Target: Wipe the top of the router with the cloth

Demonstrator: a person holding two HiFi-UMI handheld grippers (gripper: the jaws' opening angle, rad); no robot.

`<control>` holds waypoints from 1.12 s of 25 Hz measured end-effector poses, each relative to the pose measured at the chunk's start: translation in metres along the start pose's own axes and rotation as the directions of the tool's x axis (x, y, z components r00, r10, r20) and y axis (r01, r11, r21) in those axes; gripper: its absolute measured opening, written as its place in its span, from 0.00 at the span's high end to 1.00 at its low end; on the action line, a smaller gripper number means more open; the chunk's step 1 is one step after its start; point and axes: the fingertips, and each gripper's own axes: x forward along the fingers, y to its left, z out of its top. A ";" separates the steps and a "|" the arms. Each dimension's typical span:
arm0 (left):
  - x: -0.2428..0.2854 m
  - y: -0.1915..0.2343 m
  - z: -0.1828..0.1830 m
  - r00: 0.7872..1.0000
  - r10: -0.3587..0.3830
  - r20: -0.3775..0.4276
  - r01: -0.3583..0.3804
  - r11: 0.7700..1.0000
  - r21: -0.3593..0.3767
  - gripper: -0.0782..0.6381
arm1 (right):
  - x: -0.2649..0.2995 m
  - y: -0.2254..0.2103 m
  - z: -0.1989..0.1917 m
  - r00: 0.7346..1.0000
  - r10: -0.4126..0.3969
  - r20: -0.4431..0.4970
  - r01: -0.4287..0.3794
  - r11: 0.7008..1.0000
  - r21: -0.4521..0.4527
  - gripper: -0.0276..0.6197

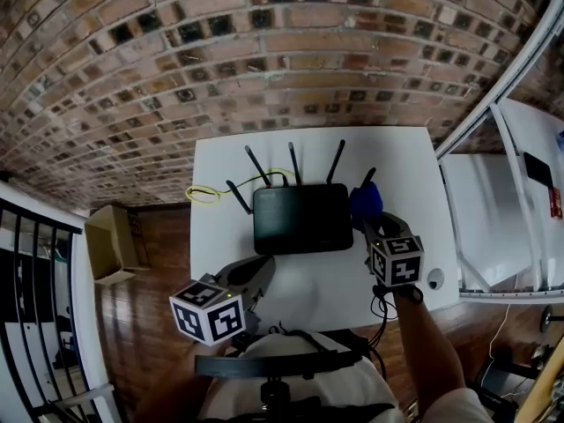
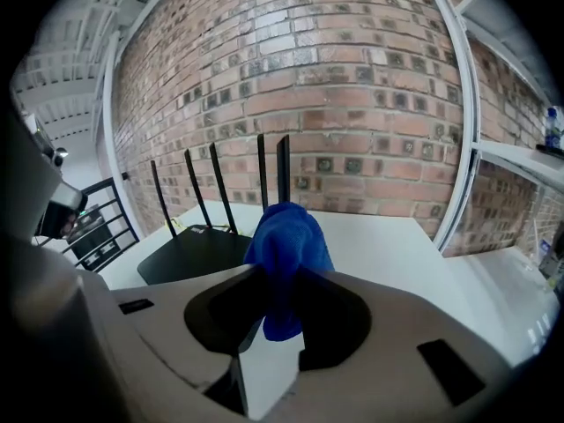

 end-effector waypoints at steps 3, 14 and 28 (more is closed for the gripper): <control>-0.002 0.000 0.000 1.000 0.005 0.006 -0.005 1.000 -0.002 0.85 | 0.013 -0.004 -0.012 0.999 -0.005 -0.050 0.005 1.000 0.001 0.77; -0.007 0.001 -0.001 0.999 0.027 0.026 -0.027 0.999 -0.021 0.85 | 0.037 -0.009 -0.048 0.976 -0.024 -0.217 0.026 1.000 0.004 0.77; -0.007 0.002 -0.003 0.999 0.027 0.023 -0.026 0.999 -0.027 0.85 | 0.031 -0.011 -0.048 0.974 -0.042 -0.221 0.045 0.999 0.009 0.77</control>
